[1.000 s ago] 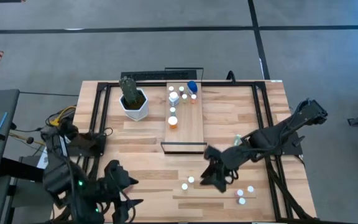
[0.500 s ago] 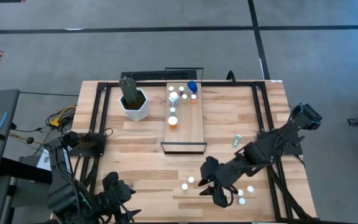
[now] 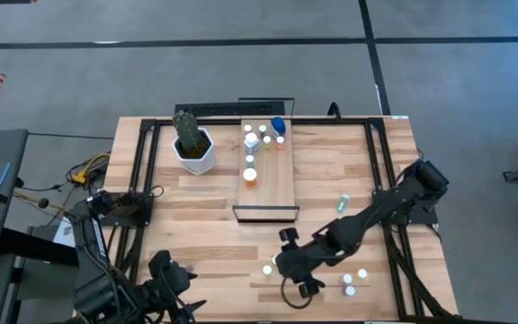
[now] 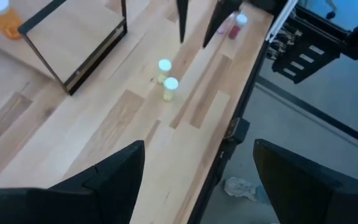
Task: Pick and place medicine bottles onto shelf by color
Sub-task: Put the yellow pill bottle onto the shelf
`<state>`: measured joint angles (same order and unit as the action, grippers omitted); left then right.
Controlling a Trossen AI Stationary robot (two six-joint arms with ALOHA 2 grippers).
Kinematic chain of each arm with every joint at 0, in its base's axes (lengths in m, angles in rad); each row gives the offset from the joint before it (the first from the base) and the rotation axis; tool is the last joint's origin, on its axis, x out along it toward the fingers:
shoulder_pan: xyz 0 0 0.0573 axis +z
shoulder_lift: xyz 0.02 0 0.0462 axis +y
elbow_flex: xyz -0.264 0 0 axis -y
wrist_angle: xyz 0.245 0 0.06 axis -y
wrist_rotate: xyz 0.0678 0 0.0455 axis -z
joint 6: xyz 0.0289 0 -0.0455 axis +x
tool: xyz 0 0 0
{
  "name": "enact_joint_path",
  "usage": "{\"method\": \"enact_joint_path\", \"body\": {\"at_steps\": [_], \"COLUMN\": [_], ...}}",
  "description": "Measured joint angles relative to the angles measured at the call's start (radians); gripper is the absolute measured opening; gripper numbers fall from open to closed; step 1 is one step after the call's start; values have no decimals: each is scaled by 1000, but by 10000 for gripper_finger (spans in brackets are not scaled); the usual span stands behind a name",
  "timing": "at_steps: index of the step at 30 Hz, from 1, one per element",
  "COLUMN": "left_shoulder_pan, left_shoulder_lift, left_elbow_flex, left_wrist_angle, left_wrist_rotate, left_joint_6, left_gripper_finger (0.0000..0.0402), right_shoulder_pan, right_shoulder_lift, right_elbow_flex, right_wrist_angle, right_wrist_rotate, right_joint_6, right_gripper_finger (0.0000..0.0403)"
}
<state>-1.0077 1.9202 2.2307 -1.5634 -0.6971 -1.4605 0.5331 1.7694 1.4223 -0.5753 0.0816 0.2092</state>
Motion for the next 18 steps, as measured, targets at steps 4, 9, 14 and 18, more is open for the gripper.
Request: {"method": "enact_joint_path", "body": {"at_steps": [4, 9, 14, 18], "left_shoulder_pan": [9, 10, 10, 10], "left_shoulder_lift": [0, 0, 0, 0], "left_elbow_flex": [0, 0, 0, 0], "left_wrist_angle": [-5, -7, -7, -8], "left_wrist_rotate": [1, 0, -5, -20], "left_joint_6": [-4, -19, -28, -41], "left_gripper_finger": [286, 286, 286, 286], "right_shoulder_pan": [-25, -35, -48, -60], "right_shoulder_lift": [55, 71, 70, 75], "right_elbow_flex": [-1, -1, 0, 0], "right_wrist_angle": [8, 3, -1, 0], "right_wrist_rotate": [0, 36, 75, 4], "right_joint_6": [-8, -9, 0, 91], "right_gripper_finger": [191, 191, 191, 191]}}
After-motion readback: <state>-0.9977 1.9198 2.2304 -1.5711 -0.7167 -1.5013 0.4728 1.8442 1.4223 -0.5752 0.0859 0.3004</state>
